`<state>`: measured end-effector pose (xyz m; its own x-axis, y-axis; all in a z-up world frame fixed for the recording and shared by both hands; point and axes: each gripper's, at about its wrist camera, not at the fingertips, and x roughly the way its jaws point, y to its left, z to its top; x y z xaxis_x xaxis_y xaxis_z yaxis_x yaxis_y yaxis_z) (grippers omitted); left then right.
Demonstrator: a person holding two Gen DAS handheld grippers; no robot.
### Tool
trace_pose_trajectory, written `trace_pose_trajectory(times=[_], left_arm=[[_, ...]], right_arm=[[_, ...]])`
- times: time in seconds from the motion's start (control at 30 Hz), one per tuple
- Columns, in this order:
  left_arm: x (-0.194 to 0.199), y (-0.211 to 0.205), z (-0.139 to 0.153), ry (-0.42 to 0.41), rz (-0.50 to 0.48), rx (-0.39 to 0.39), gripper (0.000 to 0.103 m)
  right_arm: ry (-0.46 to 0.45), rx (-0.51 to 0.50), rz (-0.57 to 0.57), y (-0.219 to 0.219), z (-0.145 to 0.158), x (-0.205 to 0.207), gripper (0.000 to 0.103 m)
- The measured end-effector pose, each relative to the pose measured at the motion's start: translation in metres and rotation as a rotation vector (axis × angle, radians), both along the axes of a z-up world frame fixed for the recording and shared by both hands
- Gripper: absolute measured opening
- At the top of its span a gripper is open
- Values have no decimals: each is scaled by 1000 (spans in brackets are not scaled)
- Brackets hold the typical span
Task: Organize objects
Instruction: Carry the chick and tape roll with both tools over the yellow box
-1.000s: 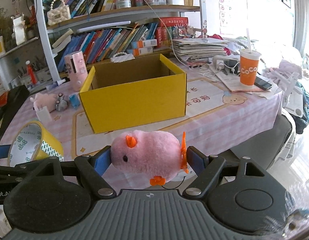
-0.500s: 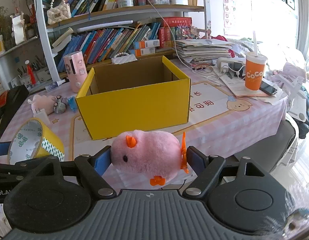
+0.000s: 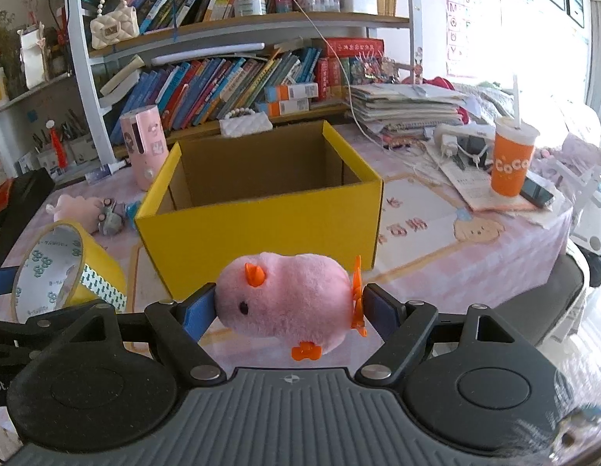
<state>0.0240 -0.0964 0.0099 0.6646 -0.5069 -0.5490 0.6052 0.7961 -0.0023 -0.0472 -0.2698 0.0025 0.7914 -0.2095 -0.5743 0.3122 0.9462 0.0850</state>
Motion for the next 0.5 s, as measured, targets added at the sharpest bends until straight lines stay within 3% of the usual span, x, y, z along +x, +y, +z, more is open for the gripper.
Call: trace_pose_trajectory(times=[0.5], left_arm=[[60,-63,19,-89,9,7,88]], right_arm=[[-167,-98,55,-60,39,75,79]])
